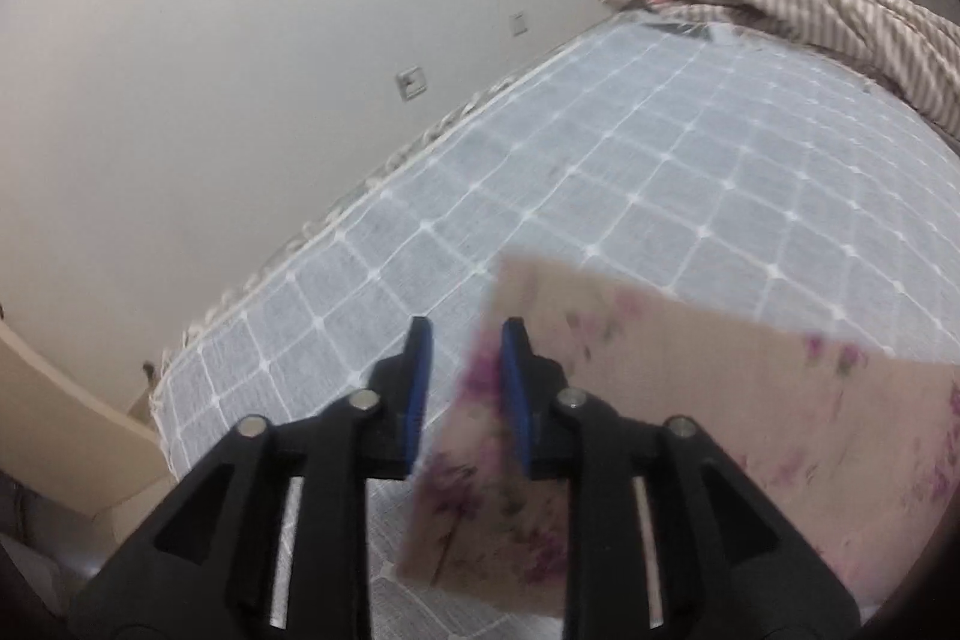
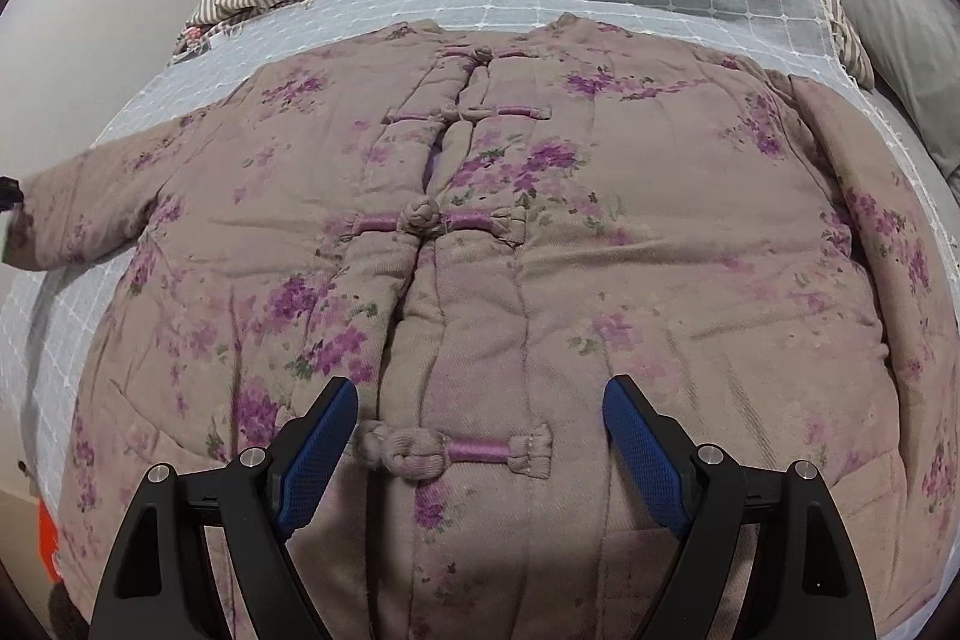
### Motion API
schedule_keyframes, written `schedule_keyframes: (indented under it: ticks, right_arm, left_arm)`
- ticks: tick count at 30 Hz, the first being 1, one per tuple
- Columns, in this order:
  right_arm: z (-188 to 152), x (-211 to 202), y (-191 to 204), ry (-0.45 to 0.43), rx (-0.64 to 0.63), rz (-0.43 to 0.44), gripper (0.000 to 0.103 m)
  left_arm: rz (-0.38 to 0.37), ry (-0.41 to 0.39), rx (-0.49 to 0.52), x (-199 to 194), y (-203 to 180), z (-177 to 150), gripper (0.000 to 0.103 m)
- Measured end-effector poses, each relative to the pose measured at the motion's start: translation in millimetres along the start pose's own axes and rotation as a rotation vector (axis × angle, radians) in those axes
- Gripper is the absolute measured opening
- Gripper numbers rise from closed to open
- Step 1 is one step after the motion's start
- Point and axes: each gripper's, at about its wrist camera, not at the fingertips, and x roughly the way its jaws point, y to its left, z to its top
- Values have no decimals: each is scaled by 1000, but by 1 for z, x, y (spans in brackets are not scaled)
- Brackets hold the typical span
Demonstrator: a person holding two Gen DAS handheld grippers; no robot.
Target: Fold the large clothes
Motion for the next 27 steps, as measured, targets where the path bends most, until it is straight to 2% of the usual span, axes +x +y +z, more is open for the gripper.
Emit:
schedule_keyframes:
  ticks: [1, 2, 3, 4, 10, 13, 14, 15, 16, 17, 18, 19, 20, 23, 25, 26, 27]
  right_arm:
    - [0, 0, 2, 3, -6, 3, 85]
    - [-1, 1, 3, 3, -13, 5, 85]
    - [-1, 1, 5, 2, -22, 4, 85]
    - [-1, 1, 6, 2, -26, 1, 85]
    - [-3, -2, 9, 0, -38, 1, 85]
    - [-3, -4, 11, -4, -29, 6, 85]
    - [-3, -4, 12, -2, -32, 7, 85]
    - [-3, -4, 14, 0, -36, 7, 85]
    - [-4, -5, 18, 3, -46, 5, 85]
    - [-5, -6, 20, 3, -54, 1, 85]
    - [-6, -7, 21, 3, -61, -1, 85]
    - [-8, -8, 23, 3, -68, -3, 85]
    - [-9, -10, 23, 0, -72, -6, 85]
    - [-14, -16, 18, -3, -61, -19, 85]
    - [-15, -20, 11, -2, -45, -28, 85]
    - [-17, -24, 6, -5, -32, -37, 85]
    - [-17, -27, 1, -8, -22, -42, 85]
  left_arm:
    - [-23, 15, -16, 3, 6, -4, 52]
    - [-76, 31, -34, 6, 14, -11, 73]
    - [-125, 46, -50, 8, 21, -17, 80]
    - [-164, 66, -70, 10, 30, -27, 80]
    - [-274, 222, -171, 32, 55, -72, 81]
    - [-366, 338, -254, 56, 54, -99, 81]
    - [-388, 368, -271, 62, 52, -103, 79]
    - [-411, 380, -301, 68, 51, -107, 72]
    - [-444, 366, -352, 72, 53, -110, 69]
    - [-479, 332, -395, 72, 57, -110, 59]
    - [-529, 288, -444, 72, 61, -110, 37]
    - [-522, 270, -463, 73, 63, -110, 29]
    - [-473, 247, -471, 75, 65, -110, 21]
    - [-383, 252, -458, 76, 60, -110, 21]
    - [-277, 229, -381, 59, 44, -104, 23]
    - [-242, 216, -343, 51, 37, -102, 25]
    - [-227, 202, -304, 41, 29, -101, 34]
